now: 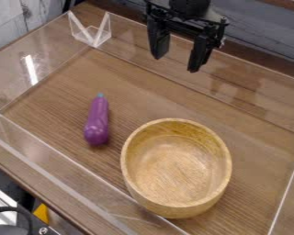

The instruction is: Put the purple eggplant in the brown bowl

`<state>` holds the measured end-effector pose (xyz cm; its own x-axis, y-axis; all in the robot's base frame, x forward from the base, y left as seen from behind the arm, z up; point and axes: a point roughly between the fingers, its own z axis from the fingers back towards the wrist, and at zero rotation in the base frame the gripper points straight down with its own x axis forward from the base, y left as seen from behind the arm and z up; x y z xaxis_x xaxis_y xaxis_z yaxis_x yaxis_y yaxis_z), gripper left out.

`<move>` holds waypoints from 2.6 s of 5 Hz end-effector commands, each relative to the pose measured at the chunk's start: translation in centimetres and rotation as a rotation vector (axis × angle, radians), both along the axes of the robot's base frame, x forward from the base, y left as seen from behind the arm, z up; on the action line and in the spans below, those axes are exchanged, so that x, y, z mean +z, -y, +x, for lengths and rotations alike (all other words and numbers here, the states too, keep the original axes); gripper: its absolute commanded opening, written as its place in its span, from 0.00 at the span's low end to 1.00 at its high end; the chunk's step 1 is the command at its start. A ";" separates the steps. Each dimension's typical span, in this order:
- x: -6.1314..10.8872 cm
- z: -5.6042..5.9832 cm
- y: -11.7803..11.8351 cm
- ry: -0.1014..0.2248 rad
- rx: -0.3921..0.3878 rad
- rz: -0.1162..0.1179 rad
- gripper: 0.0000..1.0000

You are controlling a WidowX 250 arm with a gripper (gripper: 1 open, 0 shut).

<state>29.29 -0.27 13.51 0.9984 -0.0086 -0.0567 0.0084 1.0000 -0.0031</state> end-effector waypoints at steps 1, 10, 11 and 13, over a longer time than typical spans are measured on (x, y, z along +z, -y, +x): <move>-0.5 -0.3 -0.1 -0.017 0.007 -0.004 1.00; -5.3 -5.7 -10.4 0.014 0.202 -0.009 1.00; -5.9 -5.8 -10.5 0.014 0.208 -0.017 1.00; -7.0 -5.8 -10.5 0.017 0.216 -0.031 1.00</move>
<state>23.18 9.84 5.79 0.9765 0.2024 -0.0739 -0.2058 0.9777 -0.0416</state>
